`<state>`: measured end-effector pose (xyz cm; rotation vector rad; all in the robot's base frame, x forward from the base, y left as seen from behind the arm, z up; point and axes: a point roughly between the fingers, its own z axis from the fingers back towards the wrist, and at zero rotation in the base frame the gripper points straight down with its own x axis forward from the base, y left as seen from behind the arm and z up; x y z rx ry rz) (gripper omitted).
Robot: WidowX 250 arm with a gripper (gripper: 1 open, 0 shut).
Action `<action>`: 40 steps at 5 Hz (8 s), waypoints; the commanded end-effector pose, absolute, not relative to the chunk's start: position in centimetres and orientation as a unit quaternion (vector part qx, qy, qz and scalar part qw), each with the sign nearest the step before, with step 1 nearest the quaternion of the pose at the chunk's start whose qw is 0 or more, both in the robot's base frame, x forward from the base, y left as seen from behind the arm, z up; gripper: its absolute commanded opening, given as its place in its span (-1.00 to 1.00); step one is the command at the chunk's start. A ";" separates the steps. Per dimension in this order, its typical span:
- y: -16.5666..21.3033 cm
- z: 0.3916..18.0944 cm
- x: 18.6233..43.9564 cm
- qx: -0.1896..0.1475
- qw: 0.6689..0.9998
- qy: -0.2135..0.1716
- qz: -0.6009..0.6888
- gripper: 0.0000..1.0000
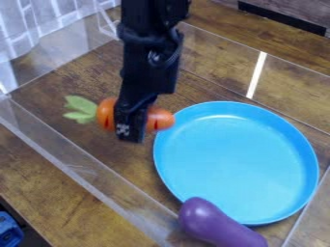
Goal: Put the carrot on the blue tray
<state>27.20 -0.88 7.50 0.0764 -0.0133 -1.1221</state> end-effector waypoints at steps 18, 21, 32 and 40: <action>4.2 5.9 30.6 0.062 0.823 -0.029 -0.564 -1.00; 5.3 4.4 30.4 0.061 0.804 -0.032 -0.591 -1.00; 4.0 8.4 34.4 0.097 0.689 -0.026 -0.717 -1.00; 3.6 9.9 32.6 0.142 0.662 -0.030 -0.735 -1.00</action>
